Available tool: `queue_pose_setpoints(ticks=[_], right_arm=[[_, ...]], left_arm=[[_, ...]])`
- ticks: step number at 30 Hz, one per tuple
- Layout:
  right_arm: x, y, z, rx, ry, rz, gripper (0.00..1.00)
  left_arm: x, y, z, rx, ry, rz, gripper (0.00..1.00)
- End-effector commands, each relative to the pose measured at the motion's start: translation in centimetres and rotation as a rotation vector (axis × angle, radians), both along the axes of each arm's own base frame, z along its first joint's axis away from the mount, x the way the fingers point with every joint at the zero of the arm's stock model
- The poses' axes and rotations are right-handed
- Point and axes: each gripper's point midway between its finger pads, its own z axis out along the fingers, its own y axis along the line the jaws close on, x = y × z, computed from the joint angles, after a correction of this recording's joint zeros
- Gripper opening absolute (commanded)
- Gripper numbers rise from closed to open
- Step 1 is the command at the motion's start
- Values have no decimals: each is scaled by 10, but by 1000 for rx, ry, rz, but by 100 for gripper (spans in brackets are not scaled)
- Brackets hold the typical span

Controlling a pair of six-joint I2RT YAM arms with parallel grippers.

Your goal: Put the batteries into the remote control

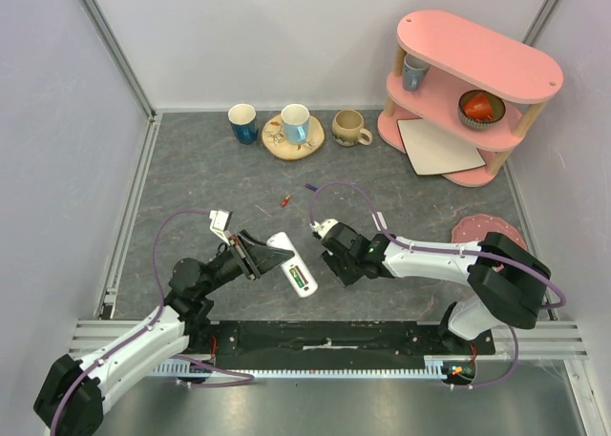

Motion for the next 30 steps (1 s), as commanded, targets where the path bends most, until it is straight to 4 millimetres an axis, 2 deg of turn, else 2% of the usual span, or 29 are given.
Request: queue_pose_setpoints(ticks=[1,10,13,15,19,22,25,30], right_arm=[[-12,-6,-2,-21,43,26,38],[-17,-10,-12,-46,76,20,23],[-17,-11,-17,-54,83,-3,13],[-18,-11,-23,-59,92,-19,1],[-19,-10,-30,-29,122,-55,0],[-14,-8,-26,34,124,-105,0],[0,-3,-2,139,69,-144,0],[17,-7,34,214,-26,-188,0]], left_arm=[[-2,2,-9,5,-27,3,2],[-2,2,-6,7,-34,4,2],[-1,1,-4,6,-35,4,2],[-1,1,-4,9,-33,6,2],[1,0,-2,11,-35,7,2],[3,0,0,11,-35,15,2],[6,-2,1,16,-33,17,2],[13,-5,3,19,-29,28,2]])
